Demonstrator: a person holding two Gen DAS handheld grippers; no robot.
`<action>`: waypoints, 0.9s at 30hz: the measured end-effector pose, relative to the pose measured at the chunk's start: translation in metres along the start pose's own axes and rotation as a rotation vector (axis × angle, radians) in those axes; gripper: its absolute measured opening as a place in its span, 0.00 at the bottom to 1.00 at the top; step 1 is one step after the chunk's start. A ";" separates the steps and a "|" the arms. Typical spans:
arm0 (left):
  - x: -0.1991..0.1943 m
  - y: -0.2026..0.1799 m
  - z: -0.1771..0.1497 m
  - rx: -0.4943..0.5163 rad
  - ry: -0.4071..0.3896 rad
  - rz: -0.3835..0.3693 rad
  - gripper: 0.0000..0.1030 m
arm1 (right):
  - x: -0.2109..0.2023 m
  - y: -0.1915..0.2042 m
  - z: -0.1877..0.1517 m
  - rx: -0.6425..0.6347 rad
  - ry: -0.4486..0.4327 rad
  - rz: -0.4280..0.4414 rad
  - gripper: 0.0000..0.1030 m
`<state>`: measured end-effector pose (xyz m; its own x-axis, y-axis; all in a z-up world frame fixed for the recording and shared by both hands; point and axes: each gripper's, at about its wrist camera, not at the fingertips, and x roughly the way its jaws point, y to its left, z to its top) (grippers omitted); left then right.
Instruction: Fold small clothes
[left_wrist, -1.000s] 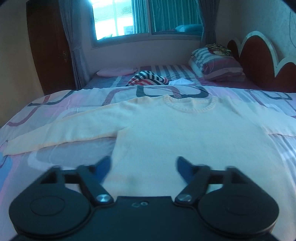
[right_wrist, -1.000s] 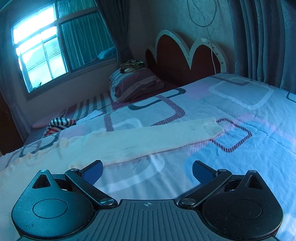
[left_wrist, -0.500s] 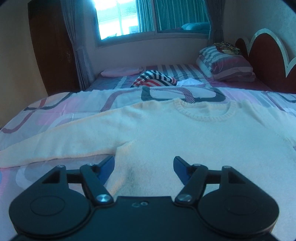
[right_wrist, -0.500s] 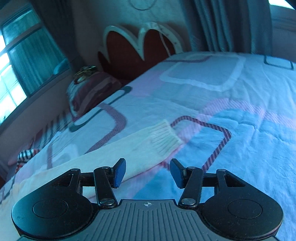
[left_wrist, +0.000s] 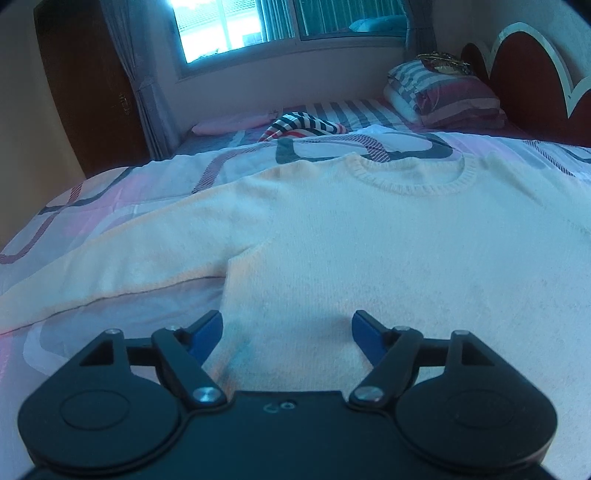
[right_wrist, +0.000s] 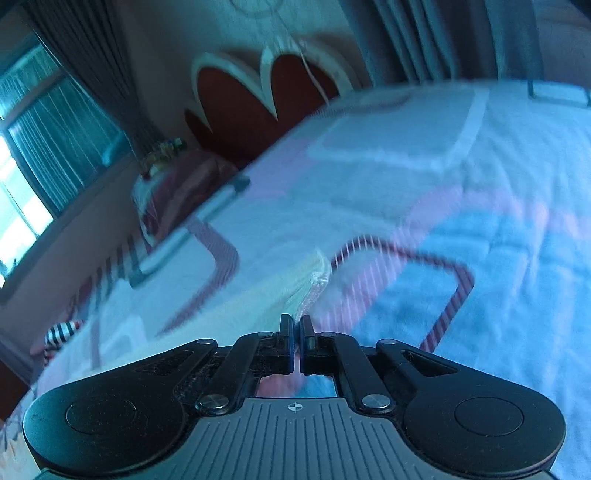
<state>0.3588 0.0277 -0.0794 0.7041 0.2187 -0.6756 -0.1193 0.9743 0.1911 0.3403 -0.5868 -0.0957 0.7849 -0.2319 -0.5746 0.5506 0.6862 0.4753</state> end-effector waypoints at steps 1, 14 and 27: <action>0.001 0.001 0.000 -0.002 -0.001 0.002 0.75 | -0.006 0.001 0.001 -0.007 -0.029 -0.010 0.01; 0.005 0.028 0.001 -0.018 0.012 0.000 0.78 | 0.005 0.051 -0.010 -0.183 0.000 -0.007 0.02; -0.002 0.071 0.003 -0.097 0.047 -0.022 0.55 | 0.003 0.295 -0.160 -0.600 0.130 0.444 0.02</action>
<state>0.3511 0.0959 -0.0622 0.6740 0.1974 -0.7119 -0.1728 0.9790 0.1079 0.4593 -0.2747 -0.0636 0.8367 0.2113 -0.5053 -0.0875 0.9623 0.2575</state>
